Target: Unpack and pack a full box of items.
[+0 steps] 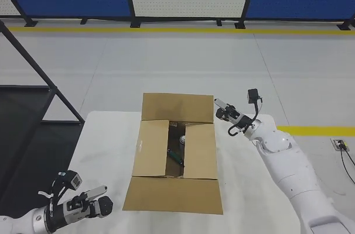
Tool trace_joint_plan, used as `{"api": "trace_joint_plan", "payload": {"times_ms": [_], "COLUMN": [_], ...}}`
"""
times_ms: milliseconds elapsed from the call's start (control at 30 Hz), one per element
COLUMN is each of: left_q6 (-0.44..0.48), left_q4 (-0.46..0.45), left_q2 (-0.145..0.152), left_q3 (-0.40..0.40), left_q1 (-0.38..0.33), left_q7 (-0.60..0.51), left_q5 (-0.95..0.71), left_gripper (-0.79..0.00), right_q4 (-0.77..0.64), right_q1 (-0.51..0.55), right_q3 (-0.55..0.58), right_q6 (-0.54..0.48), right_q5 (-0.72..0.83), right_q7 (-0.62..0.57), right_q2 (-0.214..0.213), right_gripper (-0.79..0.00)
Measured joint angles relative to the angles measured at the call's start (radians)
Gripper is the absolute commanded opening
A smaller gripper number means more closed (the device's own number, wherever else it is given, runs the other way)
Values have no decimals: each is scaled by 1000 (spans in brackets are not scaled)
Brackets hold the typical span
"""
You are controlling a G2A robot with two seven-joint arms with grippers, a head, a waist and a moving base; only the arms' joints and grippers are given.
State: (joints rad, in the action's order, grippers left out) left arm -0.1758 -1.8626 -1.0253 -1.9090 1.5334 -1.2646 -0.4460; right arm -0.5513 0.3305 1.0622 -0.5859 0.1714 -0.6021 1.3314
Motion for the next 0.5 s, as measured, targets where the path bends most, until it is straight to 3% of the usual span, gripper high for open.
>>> {"api": "trace_joint_plan", "payload": {"times_ms": [233,500], "left_q6": [9,18], "left_q4": [-16,-25], "left_q2": [7,14], "left_q3": [12,9], "left_q1": [17,33], "left_q7": [-5,10], "left_q5": [-3,-22], "left_gripper": [0,0], "right_q4": [137,213], "right_q1": [-57,-95], "right_q3": [-52,-76], "right_q6": [-82,-139], "right_q5": [-26,-1], "right_q7": [70,-21], "right_q2": [47,82], "right_gripper": [0,0]}}
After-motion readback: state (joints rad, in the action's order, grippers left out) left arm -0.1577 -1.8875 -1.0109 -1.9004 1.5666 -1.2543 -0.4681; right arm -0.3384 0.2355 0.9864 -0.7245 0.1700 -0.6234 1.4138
